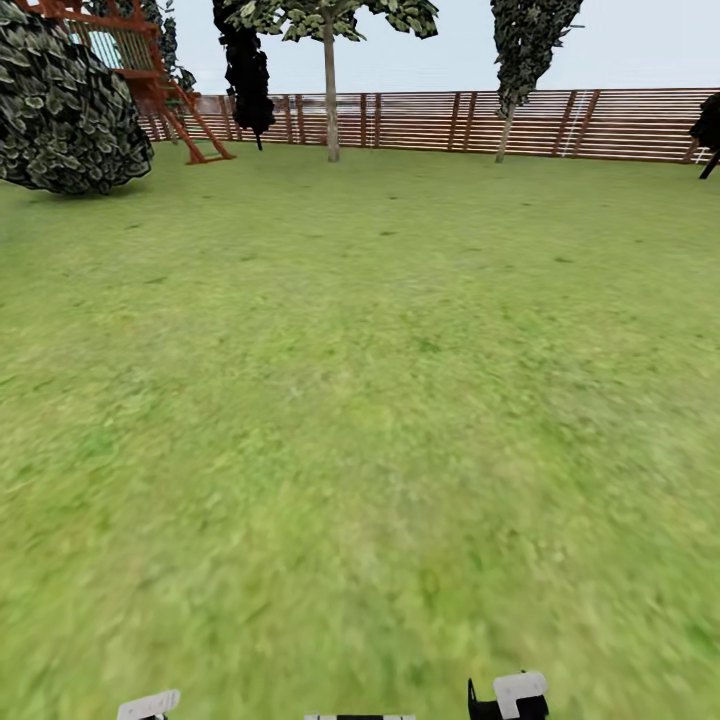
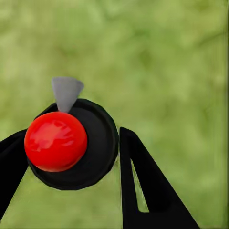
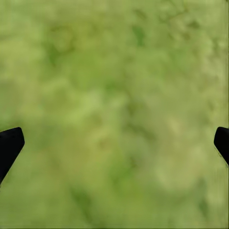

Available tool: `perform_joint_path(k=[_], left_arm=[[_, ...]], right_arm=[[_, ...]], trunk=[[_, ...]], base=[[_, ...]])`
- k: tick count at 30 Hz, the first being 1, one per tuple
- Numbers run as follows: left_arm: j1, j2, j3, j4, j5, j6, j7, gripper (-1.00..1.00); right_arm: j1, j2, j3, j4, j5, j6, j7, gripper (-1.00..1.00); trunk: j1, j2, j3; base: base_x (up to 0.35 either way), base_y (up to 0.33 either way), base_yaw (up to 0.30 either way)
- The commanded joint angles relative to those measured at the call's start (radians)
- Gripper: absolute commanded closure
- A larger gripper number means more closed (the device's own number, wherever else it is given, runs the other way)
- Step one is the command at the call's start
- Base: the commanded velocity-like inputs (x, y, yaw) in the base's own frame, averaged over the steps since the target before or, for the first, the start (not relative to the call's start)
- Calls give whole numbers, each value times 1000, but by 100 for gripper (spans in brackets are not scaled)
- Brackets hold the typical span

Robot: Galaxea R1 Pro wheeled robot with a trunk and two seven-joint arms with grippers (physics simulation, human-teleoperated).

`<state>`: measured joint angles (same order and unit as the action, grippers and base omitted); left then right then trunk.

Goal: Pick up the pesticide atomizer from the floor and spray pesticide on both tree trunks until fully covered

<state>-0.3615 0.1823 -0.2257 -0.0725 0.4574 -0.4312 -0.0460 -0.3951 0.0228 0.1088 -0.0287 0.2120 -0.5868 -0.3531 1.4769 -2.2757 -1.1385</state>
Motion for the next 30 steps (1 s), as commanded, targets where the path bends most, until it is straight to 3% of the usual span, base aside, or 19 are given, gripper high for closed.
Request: perform_joint_path(k=[1,30], left_arm=[[-1,0,-6,1,11,-3,-5,100],[-1,-1,-6,2,9,-3,-5,100]], right_arm=[[-1,0,8,1,4,1,-10,-100],[-1,0,8,1,4,1,-10,-100]], trunk=[[0,0,-1],[0,0,-1]], base=[[336,0,0],[336,0,0]])
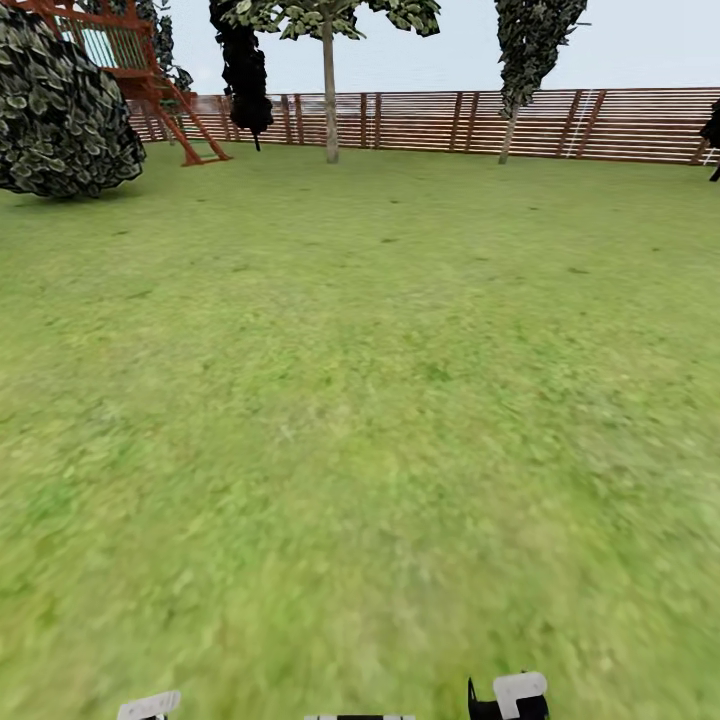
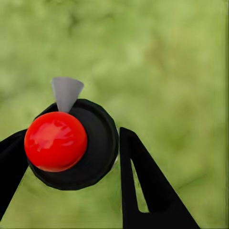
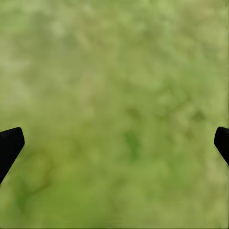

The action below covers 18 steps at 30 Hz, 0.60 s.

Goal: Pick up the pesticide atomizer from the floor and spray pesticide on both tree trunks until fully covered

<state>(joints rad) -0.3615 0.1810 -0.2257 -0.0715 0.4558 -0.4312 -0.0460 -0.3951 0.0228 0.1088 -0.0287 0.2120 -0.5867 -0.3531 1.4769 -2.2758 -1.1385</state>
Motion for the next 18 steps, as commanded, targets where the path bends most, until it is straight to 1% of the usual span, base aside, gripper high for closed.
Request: perform_joint_path(k=[1,18], left_arm=[[-1,0,-6,1,11,-3,-5,100],[-1,0,-6,1,10,-3,-5,100]], right_arm=[[-1,0,8,1,4,1,-10,-100],[-1,0,8,1,4,1,-10,-100]], trunk=[[0,0,-1],[0,0,-1]], base=[[336,0,0],[336,0,0]])
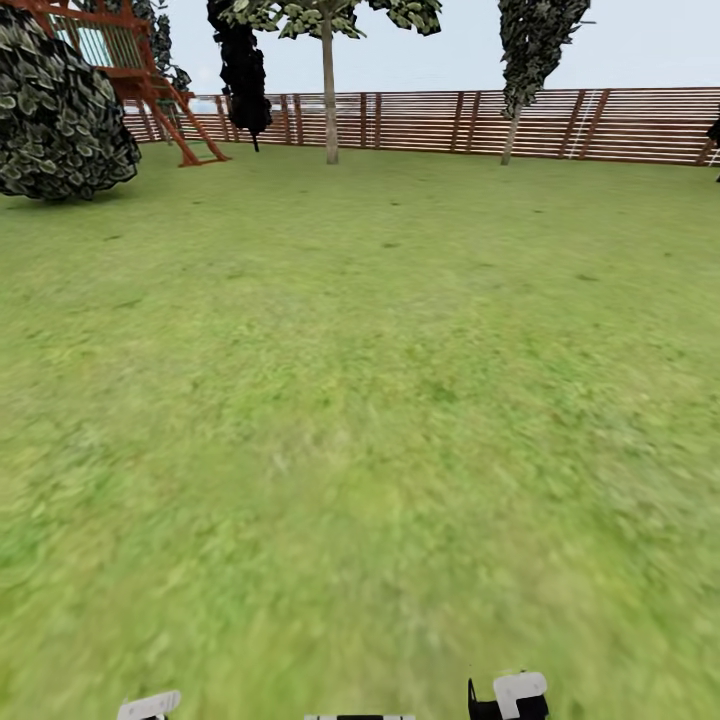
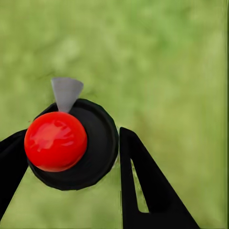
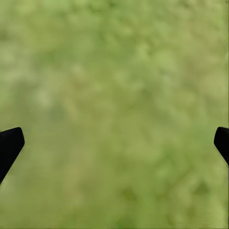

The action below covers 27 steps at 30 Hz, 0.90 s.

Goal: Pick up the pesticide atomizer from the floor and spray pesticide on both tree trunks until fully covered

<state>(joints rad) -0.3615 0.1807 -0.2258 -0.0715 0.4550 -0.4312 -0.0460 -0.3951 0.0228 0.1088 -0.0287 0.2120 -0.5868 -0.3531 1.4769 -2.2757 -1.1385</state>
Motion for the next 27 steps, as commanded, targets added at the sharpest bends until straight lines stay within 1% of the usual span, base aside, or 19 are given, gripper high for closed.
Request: perform_joint_path(k=[1,27], left_arm=[[-1,0,-6,1,11,-3,-5,100],[-1,0,-6,1,8,-1,-5,100]], right_arm=[[-1,0,8,1,4,1,-10,-100],[-1,0,8,1,4,1,-10,-100]], trunk=[[0,0,-1],[0,0,-1]], base=[[336,0,0],[336,0,0]])
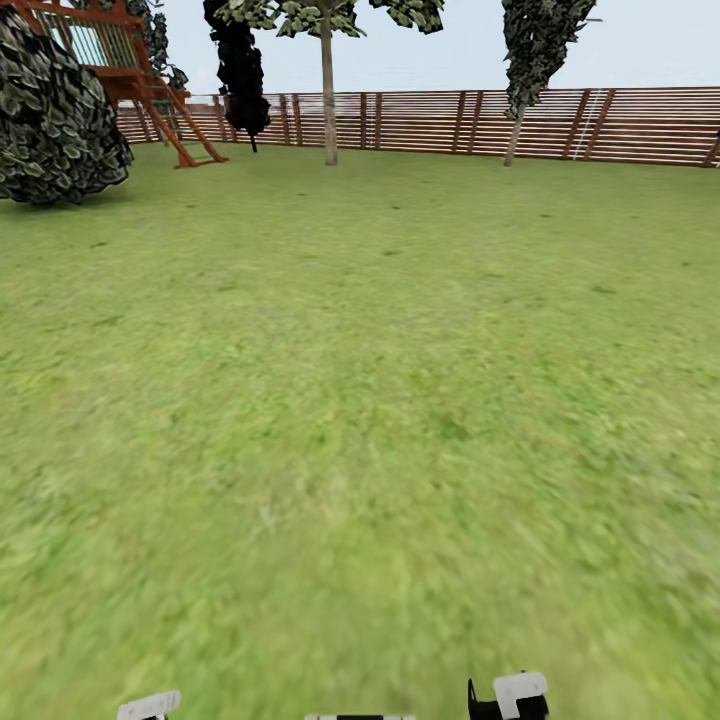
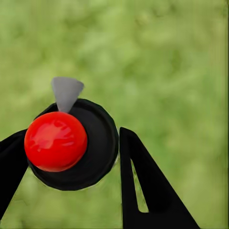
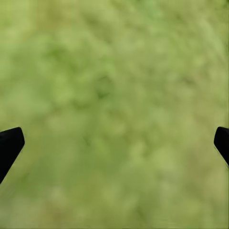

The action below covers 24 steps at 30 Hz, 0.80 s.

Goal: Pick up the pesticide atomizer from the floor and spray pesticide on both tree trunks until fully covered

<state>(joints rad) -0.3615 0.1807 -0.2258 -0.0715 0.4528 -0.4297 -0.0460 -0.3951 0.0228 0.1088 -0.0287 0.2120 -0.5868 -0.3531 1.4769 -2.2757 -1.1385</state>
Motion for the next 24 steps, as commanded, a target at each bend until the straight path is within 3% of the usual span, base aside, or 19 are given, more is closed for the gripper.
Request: perform_joint_path(k=[1,24], left_arm=[[-1,0,-6,1,11,-3,-5,100],[-1,-6,-6,1,11,-3,-5,100]], right_arm=[[-1,0,8,1,4,1,-10,-100],[-1,0,8,1,4,1,-10,-100]], trunk=[[0,0,-1],[0,0,-1]], base=[[336,0,0],[336,0,0]])
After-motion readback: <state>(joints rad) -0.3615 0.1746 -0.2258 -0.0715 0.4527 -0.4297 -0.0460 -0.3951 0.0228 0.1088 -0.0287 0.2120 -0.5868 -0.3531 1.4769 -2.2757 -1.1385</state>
